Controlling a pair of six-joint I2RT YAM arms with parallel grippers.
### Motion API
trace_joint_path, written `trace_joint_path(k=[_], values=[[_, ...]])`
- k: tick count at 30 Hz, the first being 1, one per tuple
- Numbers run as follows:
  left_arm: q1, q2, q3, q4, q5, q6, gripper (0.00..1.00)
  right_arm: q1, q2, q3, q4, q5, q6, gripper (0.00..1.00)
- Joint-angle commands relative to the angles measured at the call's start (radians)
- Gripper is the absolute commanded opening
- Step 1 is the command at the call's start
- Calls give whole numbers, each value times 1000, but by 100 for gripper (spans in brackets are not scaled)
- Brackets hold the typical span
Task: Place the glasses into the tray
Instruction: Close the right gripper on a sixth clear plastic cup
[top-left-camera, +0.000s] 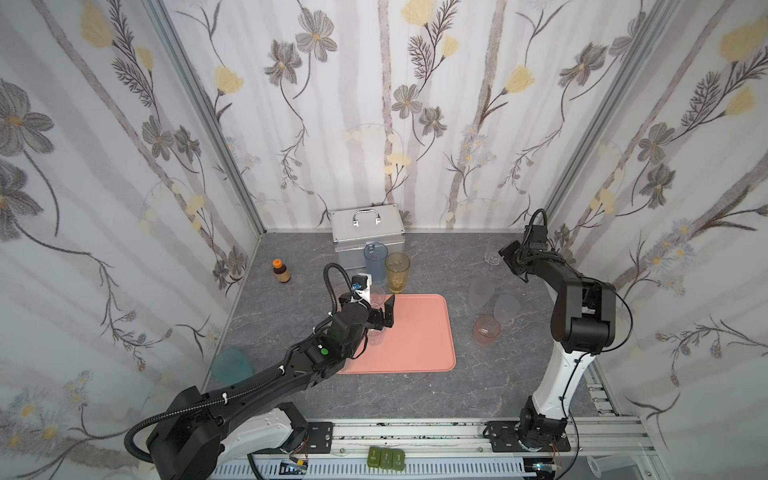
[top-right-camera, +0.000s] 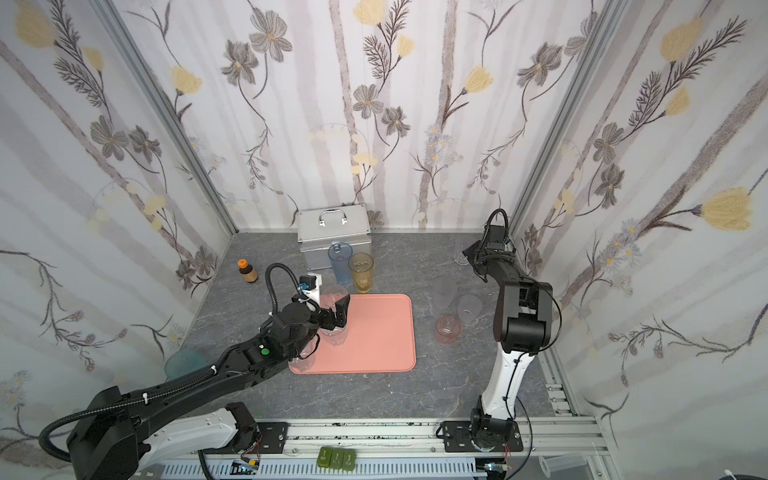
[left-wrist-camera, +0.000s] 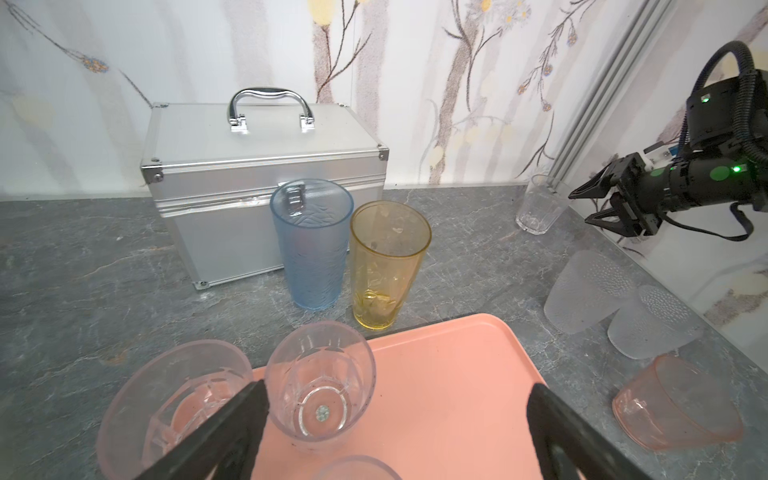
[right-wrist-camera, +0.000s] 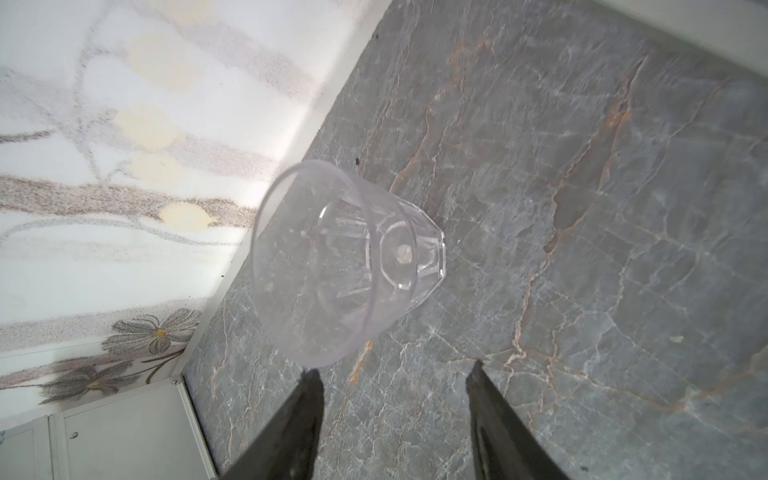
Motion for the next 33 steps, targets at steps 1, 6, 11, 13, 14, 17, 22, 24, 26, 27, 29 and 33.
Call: trace_joint_path(k=[1,6,11,13,14,17,22,24,26,27,29,33], values=[[30,0,23,-52,40,-34,100,-6,20,16,62,-43,41,55],[65,-26,-4,-59,63,-39,100,-23,45,25,73,-59,54,52],[90,-59,-26,-59,87,-57,100,-40,42,41,79,-73,59,51],[97,-61,-29,-59,93,-56,100,-46,37,52,81,-83,63,52],[102,-59,-28,-59,95,-52,100,-49,32,57,81,-87,66,52],[118,-51,-25,-59,101,-46,100,-50,21,63,92,-86,71,54],[167,-33,-21,-60,124,-30,100,-54,76,141,72,-95,77,60],[191,-32,-21,-62,138,-30,100,-52,124,197,45,-101,79,60],[211,-32,-23,-64,148,-30,100,-51,161,232,32,-107,84,59],[221,-32,-24,-66,154,-30,100,-50,179,243,31,-111,89,57],[241,-34,-26,-72,162,-30,100,-50,196,247,31,-114,97,57],[273,-36,-27,-89,172,-28,100,-45,216,247,36,-114,94,53]])
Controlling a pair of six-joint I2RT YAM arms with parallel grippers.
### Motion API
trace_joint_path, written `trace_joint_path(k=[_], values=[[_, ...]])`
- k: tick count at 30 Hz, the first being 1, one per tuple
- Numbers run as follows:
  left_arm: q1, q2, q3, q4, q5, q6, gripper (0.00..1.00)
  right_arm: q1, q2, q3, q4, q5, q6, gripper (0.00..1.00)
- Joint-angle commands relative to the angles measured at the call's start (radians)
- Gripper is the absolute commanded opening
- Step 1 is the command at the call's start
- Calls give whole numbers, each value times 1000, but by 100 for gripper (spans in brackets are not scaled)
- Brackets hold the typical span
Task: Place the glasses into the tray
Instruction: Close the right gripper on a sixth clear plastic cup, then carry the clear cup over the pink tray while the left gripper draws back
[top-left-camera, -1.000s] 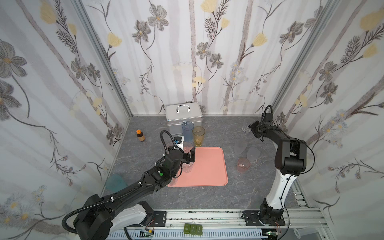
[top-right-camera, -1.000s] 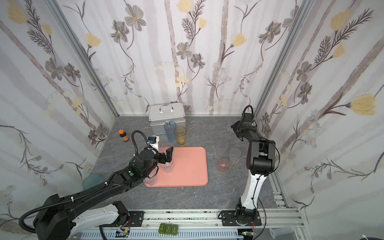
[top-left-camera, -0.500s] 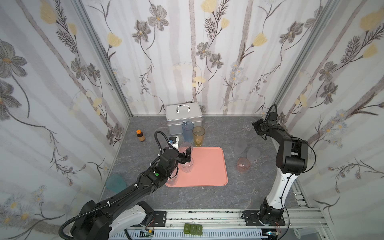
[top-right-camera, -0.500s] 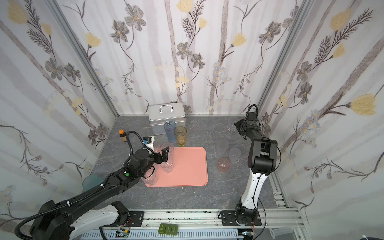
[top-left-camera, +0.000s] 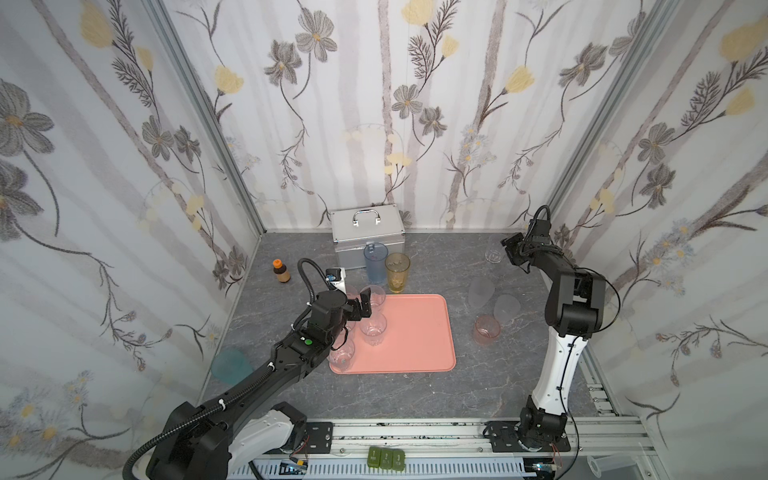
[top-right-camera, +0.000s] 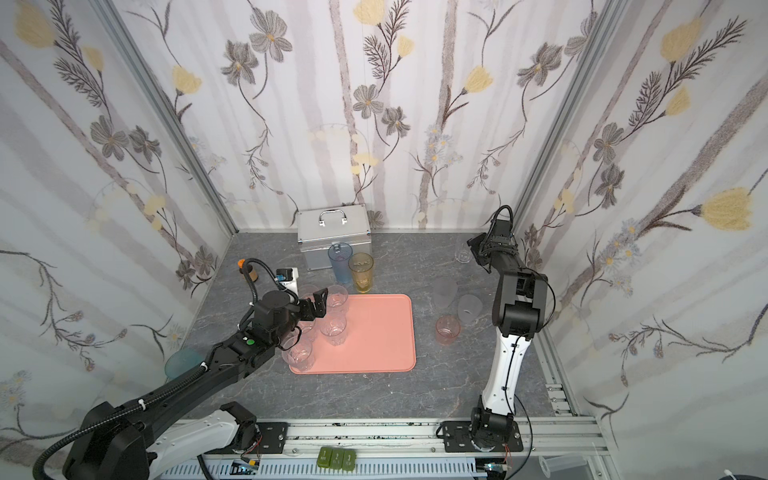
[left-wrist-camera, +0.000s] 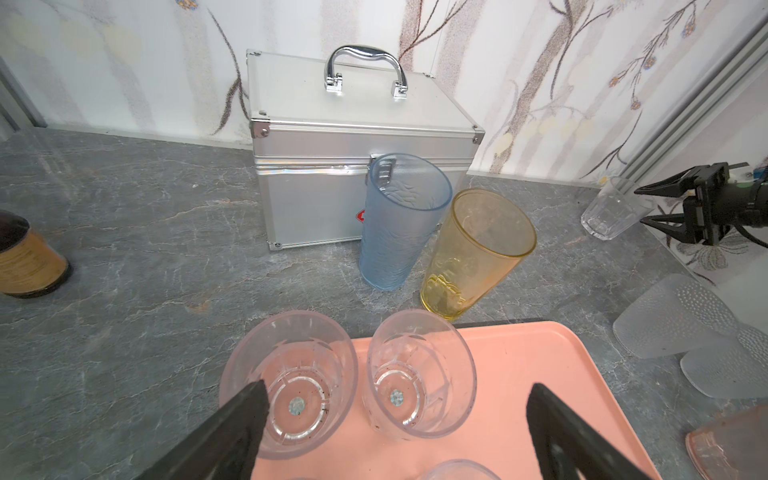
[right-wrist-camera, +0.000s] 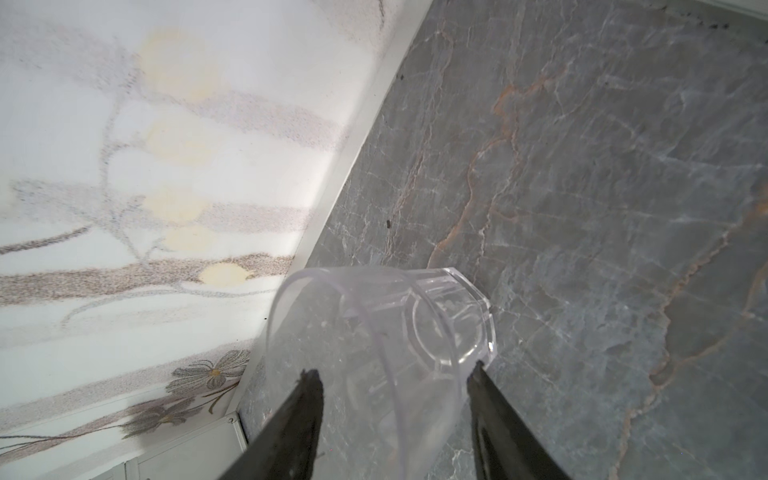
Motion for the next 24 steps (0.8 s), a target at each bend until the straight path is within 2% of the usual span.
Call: trace_joint_path(k=[1,9,16,19,24], values=[[24,2,-1,-18,14,11,100,5,15,10,11,-2,9,50],[73,23,40,-99,6,1,100,24,-41,-82,29,14,-33,22],[74,-7,26,-104,-6,3,100,50,-125,-194,52,38,-64,5],[74,-13,15,-104,-11,0,100,66,-170,-232,48,46,-80,1],[75,-19,18,-106,-20,-10,100,114,-302,-321,78,55,-91,0]])
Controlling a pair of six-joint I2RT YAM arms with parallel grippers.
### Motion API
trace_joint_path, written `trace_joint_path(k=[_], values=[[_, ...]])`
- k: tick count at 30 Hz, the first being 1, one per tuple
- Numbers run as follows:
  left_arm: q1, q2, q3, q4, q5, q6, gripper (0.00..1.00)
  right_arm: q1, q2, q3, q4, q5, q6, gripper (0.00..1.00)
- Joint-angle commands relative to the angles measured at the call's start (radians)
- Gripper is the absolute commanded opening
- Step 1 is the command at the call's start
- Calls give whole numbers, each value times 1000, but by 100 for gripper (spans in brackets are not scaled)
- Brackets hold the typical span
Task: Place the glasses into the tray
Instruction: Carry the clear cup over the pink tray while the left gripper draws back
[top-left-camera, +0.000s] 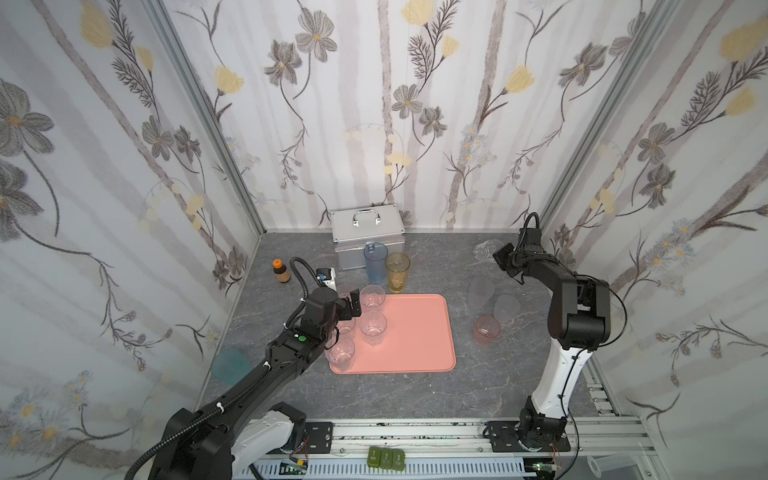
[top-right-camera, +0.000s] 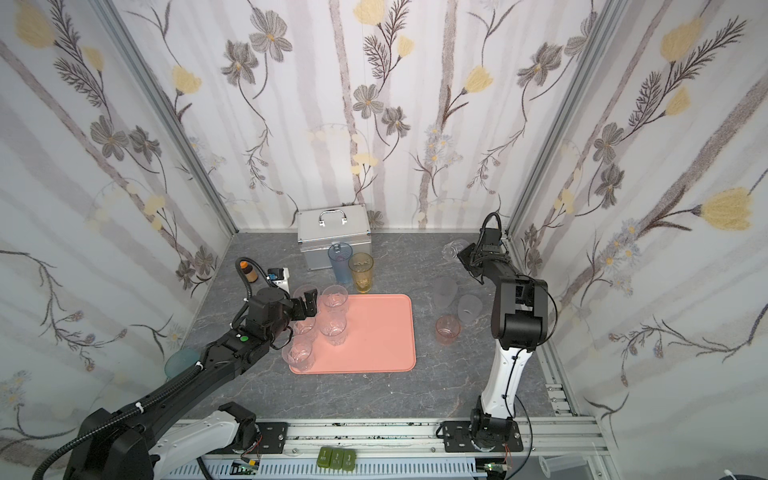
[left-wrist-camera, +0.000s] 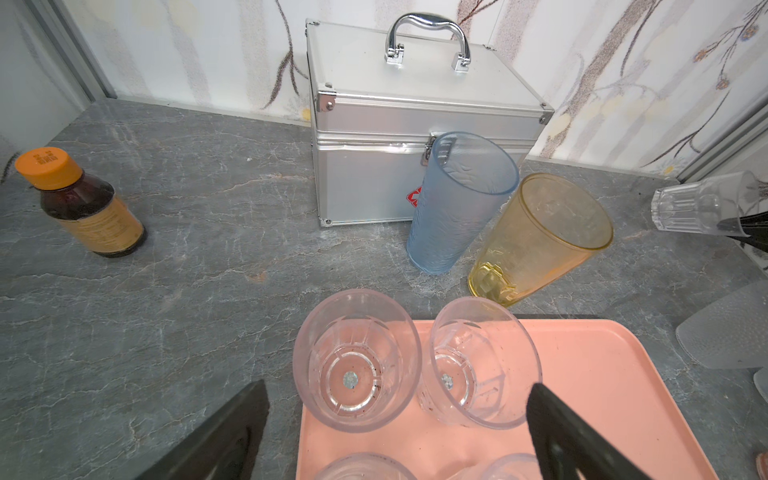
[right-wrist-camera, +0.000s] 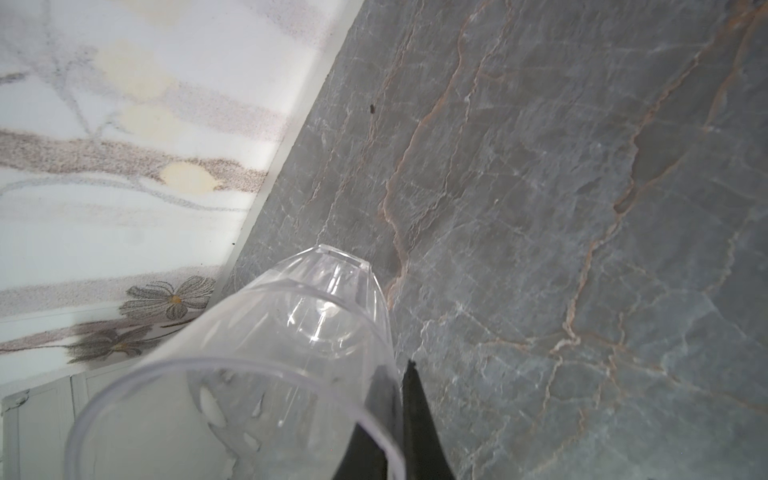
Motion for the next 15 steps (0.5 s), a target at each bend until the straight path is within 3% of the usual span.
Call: trace_joint_path(k=[1,9,15], values=[[3,-9,0,3,-20,-17,100,38,-88,-43,70,10,-22,0],[3,-19,73,-136,-91,-63,99,201,-435,-264,87,79,-46,0],[1,-37,97,-200,-102,-95,99,420,-612,-340,-95,236,-151,2]])
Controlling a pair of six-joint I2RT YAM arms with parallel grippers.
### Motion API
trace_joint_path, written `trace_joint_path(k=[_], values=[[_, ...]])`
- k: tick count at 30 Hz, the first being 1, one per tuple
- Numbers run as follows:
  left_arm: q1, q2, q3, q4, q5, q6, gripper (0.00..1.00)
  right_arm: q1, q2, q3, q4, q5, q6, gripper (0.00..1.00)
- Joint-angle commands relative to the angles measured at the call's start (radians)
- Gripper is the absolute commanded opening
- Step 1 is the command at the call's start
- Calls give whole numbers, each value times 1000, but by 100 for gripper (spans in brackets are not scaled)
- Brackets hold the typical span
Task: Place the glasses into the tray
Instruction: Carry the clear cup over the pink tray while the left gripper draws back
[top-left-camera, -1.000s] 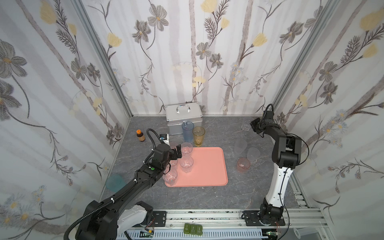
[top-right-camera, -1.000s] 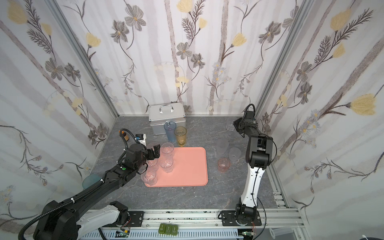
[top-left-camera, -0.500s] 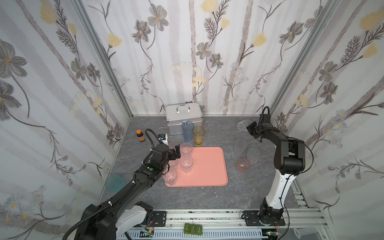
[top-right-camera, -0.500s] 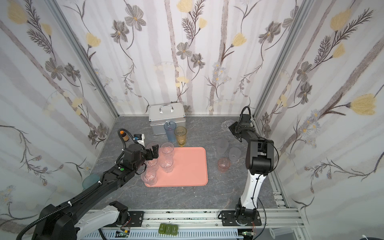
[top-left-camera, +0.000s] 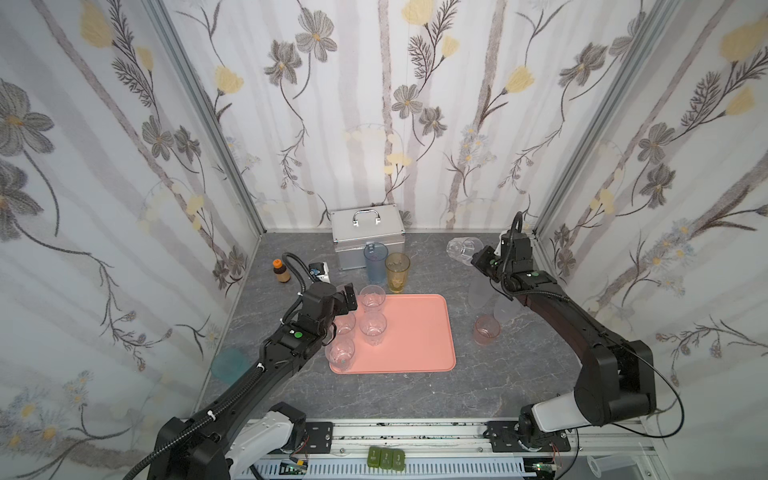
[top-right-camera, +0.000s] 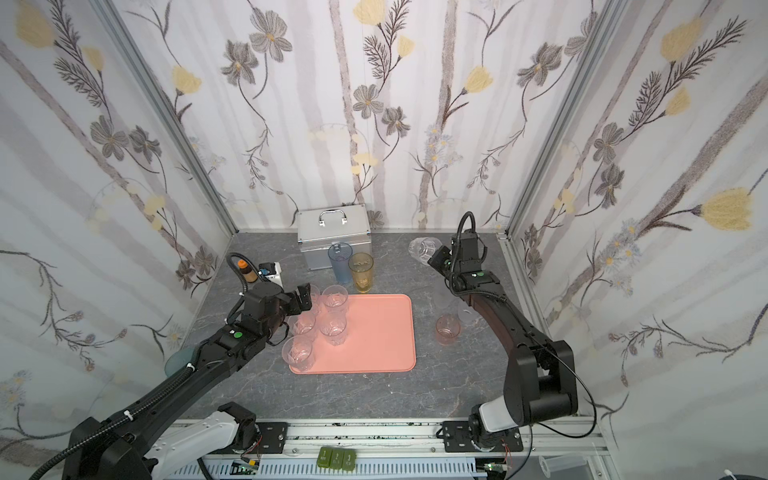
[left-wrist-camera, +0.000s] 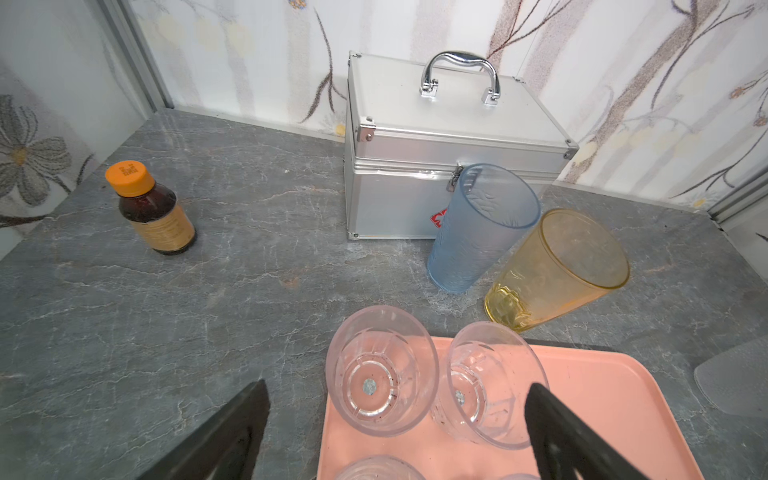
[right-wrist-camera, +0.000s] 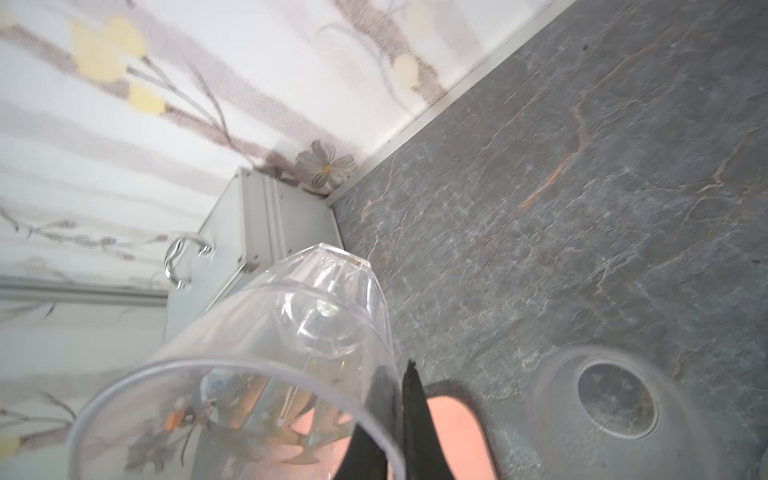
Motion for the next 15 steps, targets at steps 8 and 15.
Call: trace_joint_path(k=[8,15], values=[[-54,14,-15,-52,-16,-97,99,330,-62,-13,-388,245,-181,2],[-56,-29,-62,-49,-69,-101,100,615,116,83,-577,262,-199,2]])
